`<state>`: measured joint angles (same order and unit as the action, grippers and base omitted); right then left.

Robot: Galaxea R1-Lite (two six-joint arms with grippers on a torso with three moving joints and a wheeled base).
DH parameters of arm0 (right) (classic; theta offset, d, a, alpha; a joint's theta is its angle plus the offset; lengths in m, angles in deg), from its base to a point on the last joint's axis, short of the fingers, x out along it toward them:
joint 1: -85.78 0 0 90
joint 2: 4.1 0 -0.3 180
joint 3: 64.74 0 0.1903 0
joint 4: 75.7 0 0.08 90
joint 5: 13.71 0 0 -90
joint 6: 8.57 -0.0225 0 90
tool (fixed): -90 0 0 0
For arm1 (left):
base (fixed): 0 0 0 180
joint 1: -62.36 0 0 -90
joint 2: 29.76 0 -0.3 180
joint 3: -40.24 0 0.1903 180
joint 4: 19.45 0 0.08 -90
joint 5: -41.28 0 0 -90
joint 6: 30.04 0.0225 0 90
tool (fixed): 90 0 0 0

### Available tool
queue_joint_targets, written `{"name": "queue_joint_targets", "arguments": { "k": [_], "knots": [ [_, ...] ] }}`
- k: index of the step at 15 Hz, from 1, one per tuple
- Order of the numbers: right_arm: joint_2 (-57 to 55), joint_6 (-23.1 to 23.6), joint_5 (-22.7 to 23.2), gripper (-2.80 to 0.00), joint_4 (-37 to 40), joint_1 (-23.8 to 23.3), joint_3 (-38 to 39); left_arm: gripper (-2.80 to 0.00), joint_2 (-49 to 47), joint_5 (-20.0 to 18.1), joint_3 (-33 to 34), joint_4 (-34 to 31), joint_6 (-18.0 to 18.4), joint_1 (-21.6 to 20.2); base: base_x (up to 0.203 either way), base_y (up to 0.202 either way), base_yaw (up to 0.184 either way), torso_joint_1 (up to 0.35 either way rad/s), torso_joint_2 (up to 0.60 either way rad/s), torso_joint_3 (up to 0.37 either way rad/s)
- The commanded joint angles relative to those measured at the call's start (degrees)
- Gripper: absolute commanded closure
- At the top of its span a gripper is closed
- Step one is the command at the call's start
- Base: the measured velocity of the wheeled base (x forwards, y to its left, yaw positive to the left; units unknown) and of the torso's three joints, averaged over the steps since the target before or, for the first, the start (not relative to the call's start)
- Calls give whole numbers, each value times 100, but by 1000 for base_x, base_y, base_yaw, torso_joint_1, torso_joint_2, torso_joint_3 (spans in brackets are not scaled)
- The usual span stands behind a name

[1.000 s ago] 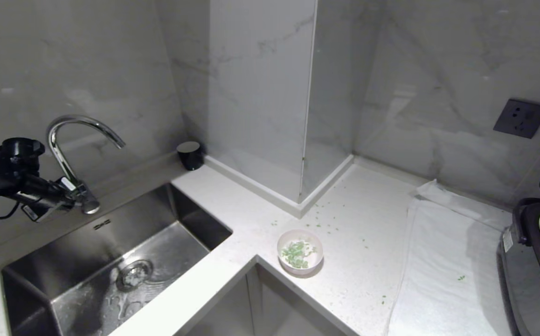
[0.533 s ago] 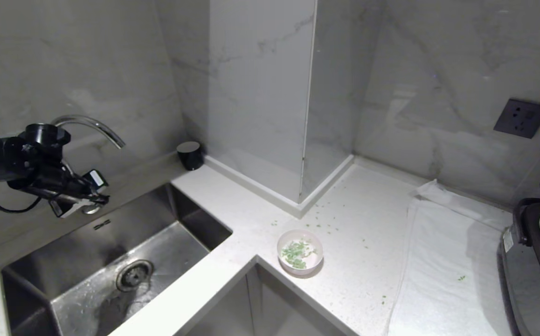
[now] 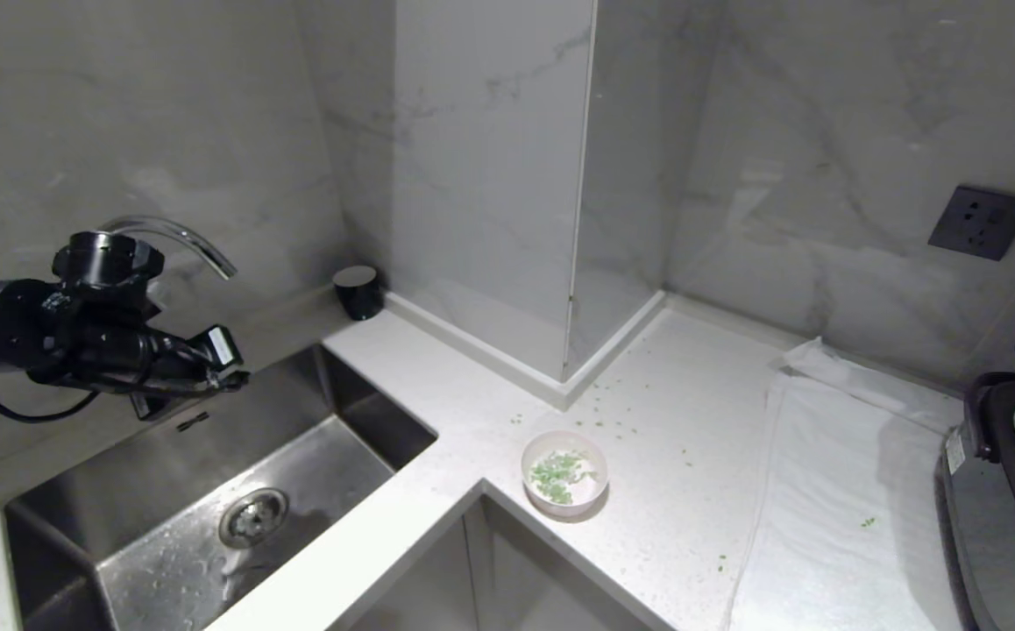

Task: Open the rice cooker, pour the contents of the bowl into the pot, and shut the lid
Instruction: Pick up the bowl on the table

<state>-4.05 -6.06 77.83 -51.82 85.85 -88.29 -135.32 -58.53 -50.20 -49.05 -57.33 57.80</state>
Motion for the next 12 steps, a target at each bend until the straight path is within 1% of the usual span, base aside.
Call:
{"name": "queue_joint_targets", "arguments": {
  "k": [1, 3, 4, 6, 8, 9, 12],
  "knots": [
    [-2, 3, 5, 0, -5, 1, 1, 0, 622, 9, 755, 609, 51, 420, 0, 0, 0, 0, 0, 0],
    [4, 3, 5, 0, 2, 1, 1, 0, 1040, 20, 1209, 1037, 195, 704, 0, 0, 0, 0, 0, 0],
    [4, 3, 5, 0, -7, 1, 1, 0, 1244, 35, 1421, 1254, 349, 792, 0, 0, 0, 0, 0, 0],
    [4, 3, 5, 0, 1, 1, 1, 0, 1566, 61, 1823, 1883, 705, 848, 0, 0, 0, 0, 0, 0],
    [4, 3, 5, 0, 2, 1, 1, 0, 1905, 88, 2252, 2459, 926, 954, 0, 0, 0, 0, 0, 0],
    [4, 3, 5, 0, 1, 1, 1, 0, 2052, 155, 2479, 2714, 1029, 1016, 0, 0, 0, 0, 0, 0],
    [4, -4, 5, 0, -1, 1, 1, 0, 2250, 654, 3110, 3481, 1518, 1104, 0, 0, 0, 0, 0, 0]
  ]
}}
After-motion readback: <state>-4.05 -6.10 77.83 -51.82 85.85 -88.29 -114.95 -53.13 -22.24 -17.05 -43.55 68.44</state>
